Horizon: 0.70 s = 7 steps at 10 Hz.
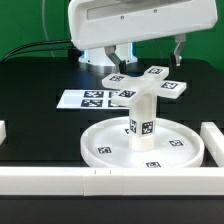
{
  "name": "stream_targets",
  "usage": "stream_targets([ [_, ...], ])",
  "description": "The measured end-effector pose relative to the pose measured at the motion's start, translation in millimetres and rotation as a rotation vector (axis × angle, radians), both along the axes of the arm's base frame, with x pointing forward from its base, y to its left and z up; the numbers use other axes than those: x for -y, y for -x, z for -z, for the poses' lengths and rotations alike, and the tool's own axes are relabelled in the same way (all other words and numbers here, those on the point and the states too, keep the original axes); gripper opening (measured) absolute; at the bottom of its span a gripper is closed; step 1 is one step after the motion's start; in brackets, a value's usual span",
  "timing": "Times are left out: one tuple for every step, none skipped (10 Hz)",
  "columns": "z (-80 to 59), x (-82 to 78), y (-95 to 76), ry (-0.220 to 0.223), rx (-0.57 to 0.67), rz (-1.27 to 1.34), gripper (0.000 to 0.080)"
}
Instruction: Assemble round table
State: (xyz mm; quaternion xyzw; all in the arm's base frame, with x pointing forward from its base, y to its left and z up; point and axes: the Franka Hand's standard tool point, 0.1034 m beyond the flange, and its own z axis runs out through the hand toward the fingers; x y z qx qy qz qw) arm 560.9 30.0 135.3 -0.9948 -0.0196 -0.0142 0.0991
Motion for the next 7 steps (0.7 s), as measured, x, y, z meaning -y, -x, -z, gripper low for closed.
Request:
stream_targets([
  [-0.5,-1.6,-0.4,0.005,0.019,-0.106,0.0649],
  [-1.1,-2.5,-0.9,0.015,0.035,-0.197,0.0649],
  [-0.3,-0.7,-0.7,0.016,0.045,-0.250,0.0649],
  [0.1,0.3,-0.6,0.018,0.057,-0.316,0.0649],
  [0.4,0.9,-0.5,0.020,0.072,-0.391,0.0649],
  [0.7,1.2,-0.4,0.021,0.084,-0.454,0.0649],
  [0.7,3.7,-1.5,0.036,0.119,-0.632,0.0649],
])
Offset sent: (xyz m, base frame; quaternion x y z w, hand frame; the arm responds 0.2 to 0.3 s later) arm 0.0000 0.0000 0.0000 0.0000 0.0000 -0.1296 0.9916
